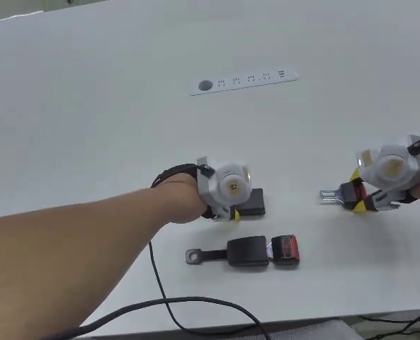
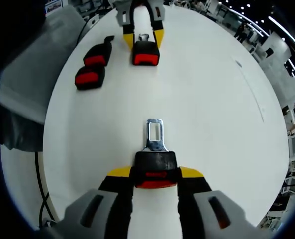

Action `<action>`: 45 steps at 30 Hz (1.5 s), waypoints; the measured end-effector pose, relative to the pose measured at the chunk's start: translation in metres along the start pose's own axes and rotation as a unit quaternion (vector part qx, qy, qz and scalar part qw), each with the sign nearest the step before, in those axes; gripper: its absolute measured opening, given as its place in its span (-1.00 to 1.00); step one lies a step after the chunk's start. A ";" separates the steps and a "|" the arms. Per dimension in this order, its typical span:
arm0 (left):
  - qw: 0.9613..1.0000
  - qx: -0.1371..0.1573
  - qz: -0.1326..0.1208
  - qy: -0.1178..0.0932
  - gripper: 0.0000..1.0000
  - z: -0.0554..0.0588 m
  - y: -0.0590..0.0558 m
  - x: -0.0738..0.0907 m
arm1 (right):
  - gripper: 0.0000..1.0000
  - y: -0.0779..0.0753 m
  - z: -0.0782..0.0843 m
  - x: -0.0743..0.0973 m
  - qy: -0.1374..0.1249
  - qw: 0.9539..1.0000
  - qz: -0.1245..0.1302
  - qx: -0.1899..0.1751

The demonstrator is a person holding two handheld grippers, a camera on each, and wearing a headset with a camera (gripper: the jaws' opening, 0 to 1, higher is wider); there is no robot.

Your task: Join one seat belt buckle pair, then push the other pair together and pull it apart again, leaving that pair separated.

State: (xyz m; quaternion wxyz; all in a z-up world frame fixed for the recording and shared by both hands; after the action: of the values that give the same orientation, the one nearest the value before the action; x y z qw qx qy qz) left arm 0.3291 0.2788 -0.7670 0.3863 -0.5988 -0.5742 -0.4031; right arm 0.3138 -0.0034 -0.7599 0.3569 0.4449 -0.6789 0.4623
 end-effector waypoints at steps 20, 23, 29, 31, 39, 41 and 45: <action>0.995 0.047 -0.065 -0.059 -0.18 0.003 -0.023 0.043 | -0.02 0.015 -0.010 0.034 -0.038 0.994 0.076 -0.076; 0.989 0.077 -0.077 -0.098 -0.13 0.011 -0.036 0.058 | 0.07 0.023 -0.011 0.042 -0.058 0.989 0.078 -0.110; 0.980 0.116 -0.094 -0.131 0.04 0.033 -0.061 0.091 | 0.23 0.045 -0.010 0.061 -0.078 0.978 0.095 -0.168; 0.973 0.140 -0.117 -0.143 0.19 0.045 -0.069 0.100 | 0.32 0.053 -0.011 0.069 -0.094 0.972 0.105 -0.190; 0.952 0.212 -0.146 -0.168 0.57 0.089 -0.115 0.120 | 0.54 0.087 -0.006 0.092 -0.116 0.954 0.121 -0.249; 0.948 0.218 -0.149 -0.175 0.69 0.096 -0.126 0.125 | 0.60 0.091 -0.006 0.097 -0.126 0.948 0.128 -0.264; 0.942 0.233 -0.157 -0.182 0.81 0.106 -0.145 0.132 | 0.66 0.098 0.000 0.102 -0.128 0.941 0.132 -0.283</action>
State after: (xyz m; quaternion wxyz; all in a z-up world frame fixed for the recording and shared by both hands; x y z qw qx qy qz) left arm 0.1902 0.4328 -0.6850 0.3358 -0.4574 -0.7992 -0.1981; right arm 0.1870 -0.0136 -0.6991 0.3136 0.2876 -0.8744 0.2333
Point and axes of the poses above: the centre of the closed fingertips' face, and the gripper's own axes: x roughly backward along the fingers, y roughly to its left, z roughly out of its underside, the point moved 10 cm from there along x, roughly backward along the fingers, and after that the axes turned 11 degrees about z, right-handed, at the moved point
